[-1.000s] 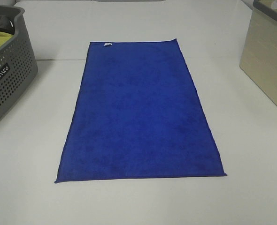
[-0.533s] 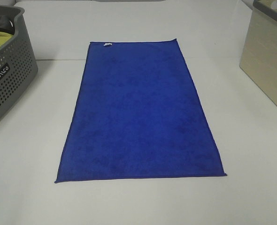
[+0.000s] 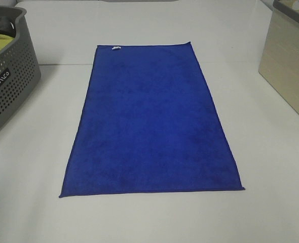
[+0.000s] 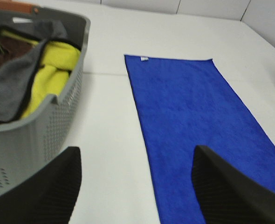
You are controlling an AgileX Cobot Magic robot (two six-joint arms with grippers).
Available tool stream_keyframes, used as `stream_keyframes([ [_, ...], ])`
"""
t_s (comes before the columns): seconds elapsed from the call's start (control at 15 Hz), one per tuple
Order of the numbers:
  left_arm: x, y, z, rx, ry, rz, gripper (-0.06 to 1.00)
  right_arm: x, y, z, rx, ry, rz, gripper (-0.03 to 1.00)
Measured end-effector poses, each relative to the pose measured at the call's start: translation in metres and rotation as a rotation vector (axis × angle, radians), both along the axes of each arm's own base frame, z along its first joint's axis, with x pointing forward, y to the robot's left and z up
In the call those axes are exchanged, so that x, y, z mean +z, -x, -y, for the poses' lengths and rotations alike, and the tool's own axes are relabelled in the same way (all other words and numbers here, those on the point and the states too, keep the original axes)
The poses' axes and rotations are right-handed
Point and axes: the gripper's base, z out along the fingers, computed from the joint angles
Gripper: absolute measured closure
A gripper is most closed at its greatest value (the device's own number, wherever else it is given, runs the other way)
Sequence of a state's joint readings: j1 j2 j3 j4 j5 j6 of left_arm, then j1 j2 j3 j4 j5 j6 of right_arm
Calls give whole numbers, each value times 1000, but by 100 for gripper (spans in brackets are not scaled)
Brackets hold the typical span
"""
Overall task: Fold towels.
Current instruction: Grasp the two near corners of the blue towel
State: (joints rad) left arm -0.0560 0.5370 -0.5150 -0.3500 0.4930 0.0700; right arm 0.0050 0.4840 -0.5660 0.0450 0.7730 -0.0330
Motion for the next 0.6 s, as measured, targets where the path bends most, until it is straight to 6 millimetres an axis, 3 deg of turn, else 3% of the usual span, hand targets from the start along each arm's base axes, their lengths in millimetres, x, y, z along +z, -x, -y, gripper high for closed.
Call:
stream_keyframes([
  [0.33,-62,-74,17,-52,152,-414,30,-15,-85,-10,9,-133,-367,20],
  [0.53,-106,-103,26,-74,245,-607,30,-54,-127,-15,26,-187,-597,20],
  [0.6,-133,-114,33,-106,313,-705,30,-84,-145,-20,68,-216,-715,20],
])
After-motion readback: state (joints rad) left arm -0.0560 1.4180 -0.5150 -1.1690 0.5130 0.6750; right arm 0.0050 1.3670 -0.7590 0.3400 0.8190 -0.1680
